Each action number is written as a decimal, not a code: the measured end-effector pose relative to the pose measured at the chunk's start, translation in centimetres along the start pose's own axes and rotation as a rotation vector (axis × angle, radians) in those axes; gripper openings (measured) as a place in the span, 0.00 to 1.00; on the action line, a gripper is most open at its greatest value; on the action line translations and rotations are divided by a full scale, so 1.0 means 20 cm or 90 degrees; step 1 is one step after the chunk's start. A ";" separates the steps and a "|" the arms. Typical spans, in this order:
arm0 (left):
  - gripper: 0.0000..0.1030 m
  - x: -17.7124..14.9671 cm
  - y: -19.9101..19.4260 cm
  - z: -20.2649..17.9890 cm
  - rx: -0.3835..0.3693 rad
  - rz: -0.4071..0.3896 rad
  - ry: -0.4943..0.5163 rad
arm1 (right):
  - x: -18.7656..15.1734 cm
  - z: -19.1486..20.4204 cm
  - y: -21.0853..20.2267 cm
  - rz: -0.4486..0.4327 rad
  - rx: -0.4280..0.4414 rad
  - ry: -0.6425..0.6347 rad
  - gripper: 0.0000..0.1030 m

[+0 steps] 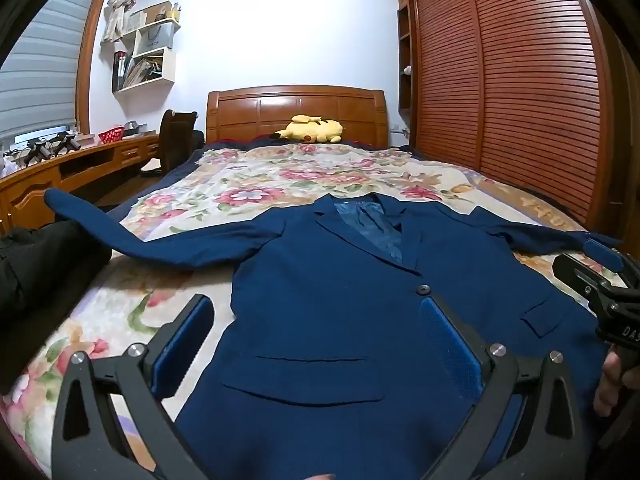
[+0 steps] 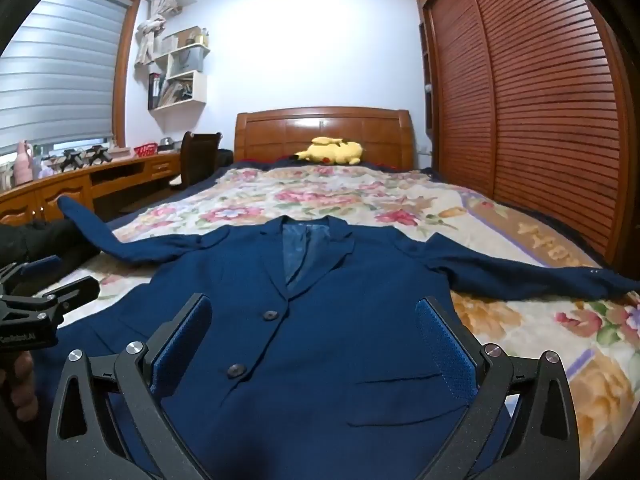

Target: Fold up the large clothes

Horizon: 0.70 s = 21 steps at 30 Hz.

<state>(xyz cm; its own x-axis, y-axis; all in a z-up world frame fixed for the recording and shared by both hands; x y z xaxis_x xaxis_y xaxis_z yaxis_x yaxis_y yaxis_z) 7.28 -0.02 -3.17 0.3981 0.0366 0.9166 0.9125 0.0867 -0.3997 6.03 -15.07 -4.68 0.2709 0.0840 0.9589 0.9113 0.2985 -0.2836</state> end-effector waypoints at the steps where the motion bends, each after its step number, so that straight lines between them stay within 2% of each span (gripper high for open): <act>1: 1.00 0.00 0.00 0.00 -0.001 0.000 -0.003 | 0.00 0.00 0.00 -0.001 0.000 0.002 1.00; 21: 1.00 0.00 -0.01 0.00 0.011 -0.007 0.009 | 0.00 0.00 0.00 0.004 -0.002 -0.002 1.00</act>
<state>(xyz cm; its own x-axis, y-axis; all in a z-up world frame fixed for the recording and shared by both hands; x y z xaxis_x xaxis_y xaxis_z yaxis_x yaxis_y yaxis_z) 7.01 0.02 -3.09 0.3891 0.0209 0.9209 0.9153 0.1037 -0.3891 6.08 -15.04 -4.78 0.2749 0.0890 0.9573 0.9107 0.2953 -0.2889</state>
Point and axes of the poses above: each gripper's, at about its wrist camera, not at the fingertips, and y roughly the way its jaws point, z to its left, x to its top, the point moved 8 cm from there along y, roughly the way its jaws point, and after that the axes turned 5 degrees about x, right-handed, at the moved point
